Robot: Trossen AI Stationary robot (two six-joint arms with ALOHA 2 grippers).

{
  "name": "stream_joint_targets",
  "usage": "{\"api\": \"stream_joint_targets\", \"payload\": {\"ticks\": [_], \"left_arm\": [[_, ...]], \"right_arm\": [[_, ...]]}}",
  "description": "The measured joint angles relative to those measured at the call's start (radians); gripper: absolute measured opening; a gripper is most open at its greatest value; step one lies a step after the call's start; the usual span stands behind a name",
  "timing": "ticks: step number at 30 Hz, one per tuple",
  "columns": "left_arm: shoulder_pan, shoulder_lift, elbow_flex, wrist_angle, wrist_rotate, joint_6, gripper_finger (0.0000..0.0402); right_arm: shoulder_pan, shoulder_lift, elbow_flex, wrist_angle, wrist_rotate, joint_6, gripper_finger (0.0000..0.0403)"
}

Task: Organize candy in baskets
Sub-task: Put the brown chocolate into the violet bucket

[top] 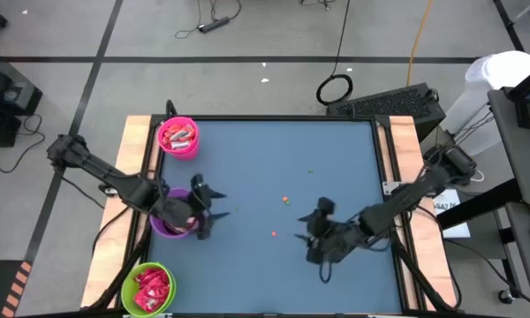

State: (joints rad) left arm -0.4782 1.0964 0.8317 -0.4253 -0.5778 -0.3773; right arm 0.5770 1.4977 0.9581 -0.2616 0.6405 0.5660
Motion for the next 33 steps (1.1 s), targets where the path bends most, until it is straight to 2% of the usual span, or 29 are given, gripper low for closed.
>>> {"api": "stream_joint_targets", "payload": {"ticks": [3,7,11,14,18,23,26,33], "left_arm": [[-0.001,-0.001,-0.112,0.313,0.043,0.088,0.0254],[-0.002,0.007,-0.263,0.694,0.109,0.153,0.0254],[0.001,0.058,-0.351,0.943,0.111,0.168,0.0254],[0.007,0.108,-0.354,0.982,0.105,0.208,0.0254],[0.007,0.157,-0.349,1.026,0.106,0.215,0.0254],[0.004,0.165,-0.335,1.041,0.107,0.231,0.0254],[0.0,0.165,-0.335,1.038,0.108,0.23,0.0254],[-0.002,0.165,-0.335,1.04,0.11,0.23,0.0254]], "right_arm": [[-0.003,-0.085,0.0,-0.251,-0.079,0.208,0.0215],[-0.009,-0.148,0.0,-0.581,-0.269,0.458,0.0215],[-0.007,-0.16,0.0,-0.87,-0.463,0.64,0.0215],[0.001,-0.152,0.0,-1.036,-0.572,0.724,0.0215],[0.0,-0.143,-0.025,-1.133,-0.625,0.769,0.0215],[0.0,-0.142,-0.138,-1.11,-0.722,0.815,0.0215],[0.0,-0.142,-0.218,-1.033,-0.798,0.828,0.0215],[-0.026,-0.113,-0.224,-1.015,-0.799,0.949,0.0215]]}}
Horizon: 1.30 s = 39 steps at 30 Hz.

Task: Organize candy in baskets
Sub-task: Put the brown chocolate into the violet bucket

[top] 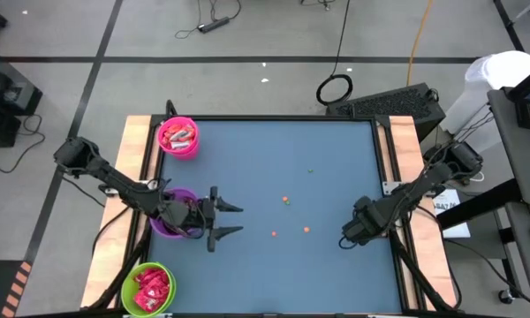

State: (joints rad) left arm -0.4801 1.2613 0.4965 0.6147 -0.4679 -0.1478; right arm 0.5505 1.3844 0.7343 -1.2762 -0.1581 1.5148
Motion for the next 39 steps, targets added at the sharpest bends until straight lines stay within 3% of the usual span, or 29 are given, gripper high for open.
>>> {"api": "stream_joint_targets", "payload": {"ticks": [3,8,19,24,29,39], "left_arm": [[0.0,0.0,0.0,0.001,0.0,0.0,0.0254],[0.0,0.0,0.0,0.004,0.0,-0.001,0.0254],[-0.019,0.0,0.0,0.005,0.0,-0.002,0.0254],[-0.026,0.0,0.0,0.005,0.0,-0.002,0.0254],[-0.027,0.0,0.0,0.004,0.001,-0.002,0.0254],[-0.036,-0.001,0.0,0.002,0.021,-0.002,0.0254]], "right_arm": [[-0.017,0.001,-0.015,0.042,-0.055,0.077,0.0215],[-0.052,0.001,-0.022,0.076,-0.032,0.21,0.0215],[-0.084,0.013,-0.026,0.087,-0.051,0.261,0.02],[-0.077,0.114,-0.026,0.064,-0.105,0.261,0.0158],[-0.078,0.242,-0.026,0.07,-0.084,0.27,0.0122],[-0.069,0.426,-0.014,0.072,-0.087,0.245,0.0108]]}}
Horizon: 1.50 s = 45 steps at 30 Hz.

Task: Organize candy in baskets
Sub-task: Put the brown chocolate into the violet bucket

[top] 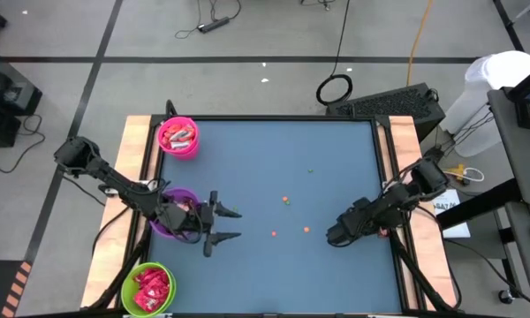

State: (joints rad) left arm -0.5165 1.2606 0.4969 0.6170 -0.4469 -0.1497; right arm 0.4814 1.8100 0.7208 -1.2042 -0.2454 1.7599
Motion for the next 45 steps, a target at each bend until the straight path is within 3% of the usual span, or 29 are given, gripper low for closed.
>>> {"api": "stream_joint_targets", "payload": {"ticks": [9,18,24,30,34,38,45], "left_arm": [[-0.003,0.0,0.0,-0.002,0.0,0.0,0.0254],[-0.003,0.0,0.0,-0.005,0.0,0.0,0.0254],[0.0,0.0,0.0,-0.005,-0.001,0.0,0.0254],[0.0,0.0,0.0,-0.005,-0.001,0.0,0.0254],[0.0,0.0,0.0,0.004,-0.003,0.0,0.0254],[0.006,0.0,0.0,0.004,-0.006,0.0,0.0254],[0.006,0.0,0.0,0.003,-0.008,0.0,0.0254]], "right_arm": [[0.027,-0.06,0.001,0.019,0.042,-0.011,0.001],[0.11,-0.224,0.008,0.059,0.073,0.073,0.0001],[0.159,-0.289,0.028,0.295,0.136,0.07,0.0001],[0.186,-0.29,0.05,0.713,0.345,-0.17,0.0001],[0.178,-0.29,0.052,0.75,0.404,-0.204,0.0002],[0.172,-0.291,0.052,0.699,0.29,-0.175,0.0039],[0.162,-0.34,0.051,0.694,0.144,-0.204,0.0175]]}}
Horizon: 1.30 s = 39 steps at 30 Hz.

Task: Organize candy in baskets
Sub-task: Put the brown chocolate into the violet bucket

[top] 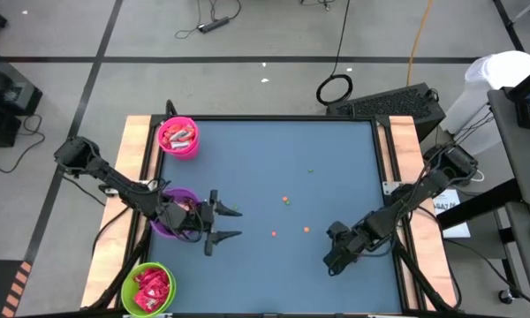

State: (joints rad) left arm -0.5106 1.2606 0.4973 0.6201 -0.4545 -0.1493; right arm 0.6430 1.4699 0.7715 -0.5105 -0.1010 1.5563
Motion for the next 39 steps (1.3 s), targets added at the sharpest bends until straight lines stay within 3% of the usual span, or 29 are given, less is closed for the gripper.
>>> {"api": "stream_joint_targets", "payload": {"ticks": [5,11,18,23,27,32,39], "left_arm": [[0.001,0.0,0.0,0.0,0.0,0.0,0.0254],[0.001,0.0,0.0,0.0,0.0,0.0,0.0254],[0.001,0.0,0.0,0.0,0.0,0.0,0.0254],[0.001,0.0,0.0,0.0,0.0,0.0,0.0254],[0.001,0.0,0.0,0.002,-0.011,0.0,0.0254],[0.005,0.0,0.0,0.015,-0.02,-0.002,0.0254],[0.007,0.054,0.034,0.074,0.016,-0.002,0.0254]], "right_arm": [[0.001,-0.057,0.0,0.01,-0.013,0.001,0.0253],[0.023,-0.047,0.0,-0.197,0.043,-0.027,0.0285],[0.055,0.063,-0.001,-0.166,0.045,-0.112,0.0266],[0.057,0.092,0.001,-0.151,0.071,-0.166,0.0178],[0.056,0.092,0.026,-0.142,0.194,-0.284,0.01],[0.05,0.091,0.084,-0.048,0.42,-0.489,0.009],[0.01,0.093,0.095,0.323,0.755,-0.854,0.0107]]}}
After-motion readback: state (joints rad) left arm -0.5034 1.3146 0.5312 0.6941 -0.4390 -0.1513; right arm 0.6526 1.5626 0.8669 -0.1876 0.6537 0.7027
